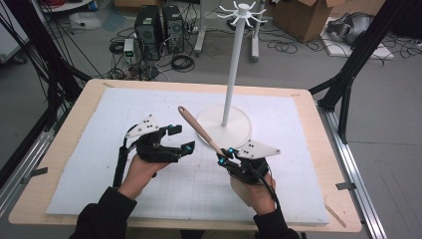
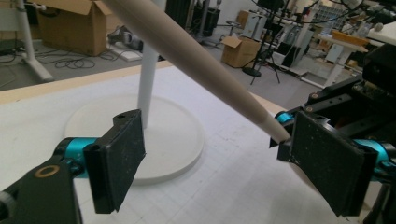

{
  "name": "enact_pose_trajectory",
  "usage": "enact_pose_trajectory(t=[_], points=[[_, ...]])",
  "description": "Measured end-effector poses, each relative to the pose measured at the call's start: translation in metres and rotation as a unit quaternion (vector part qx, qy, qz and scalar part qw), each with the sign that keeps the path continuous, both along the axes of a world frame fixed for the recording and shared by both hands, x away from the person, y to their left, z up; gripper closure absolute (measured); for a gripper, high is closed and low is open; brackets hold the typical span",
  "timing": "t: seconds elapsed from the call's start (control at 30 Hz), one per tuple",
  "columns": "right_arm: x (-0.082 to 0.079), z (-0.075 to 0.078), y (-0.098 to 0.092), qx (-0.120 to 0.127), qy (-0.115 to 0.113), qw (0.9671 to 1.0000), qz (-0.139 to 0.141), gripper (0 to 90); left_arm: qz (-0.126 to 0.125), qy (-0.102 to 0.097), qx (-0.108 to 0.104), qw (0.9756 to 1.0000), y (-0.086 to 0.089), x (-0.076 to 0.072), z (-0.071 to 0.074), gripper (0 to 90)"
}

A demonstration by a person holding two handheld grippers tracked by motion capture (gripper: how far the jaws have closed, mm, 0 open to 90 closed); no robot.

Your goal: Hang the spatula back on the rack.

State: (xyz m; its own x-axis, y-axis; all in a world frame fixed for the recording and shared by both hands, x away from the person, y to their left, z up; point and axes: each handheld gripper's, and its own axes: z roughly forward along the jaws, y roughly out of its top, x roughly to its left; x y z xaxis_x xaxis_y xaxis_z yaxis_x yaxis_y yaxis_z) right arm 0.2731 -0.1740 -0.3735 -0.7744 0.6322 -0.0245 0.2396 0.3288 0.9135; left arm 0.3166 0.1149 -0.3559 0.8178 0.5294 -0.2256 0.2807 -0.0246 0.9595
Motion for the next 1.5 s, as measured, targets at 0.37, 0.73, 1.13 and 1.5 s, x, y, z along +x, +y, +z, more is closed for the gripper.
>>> enact_pose_trajectory(t=[0.37,0.73,1.13,1.5], points=[[-0.006,-0.001,0.013,0.006,-0.031,0.9993,-0.018,78.3,0.005,0.006,-0.026,0.9996,-0.009,0.011,0.016,41.4],[-0.012,0.003,0.017,-0.006,-0.056,0.9982,-0.022,78.3,0.0,0.025,-0.052,0.9983,-0.013,0.017,0.038,58.4],[-0.017,0.011,0.019,0.008,-0.08,0.9964,-0.025,77.9,-0.043,0.003,-0.075,0.9963,-0.021,0.01,0.062,69.3],[-0.02,0.024,0.013,0.039,-0.086,0.9955,0.006,77.0,-0.112,-0.033,-0.076,0.9903,-0.03,0.001,0.089,73.4]])
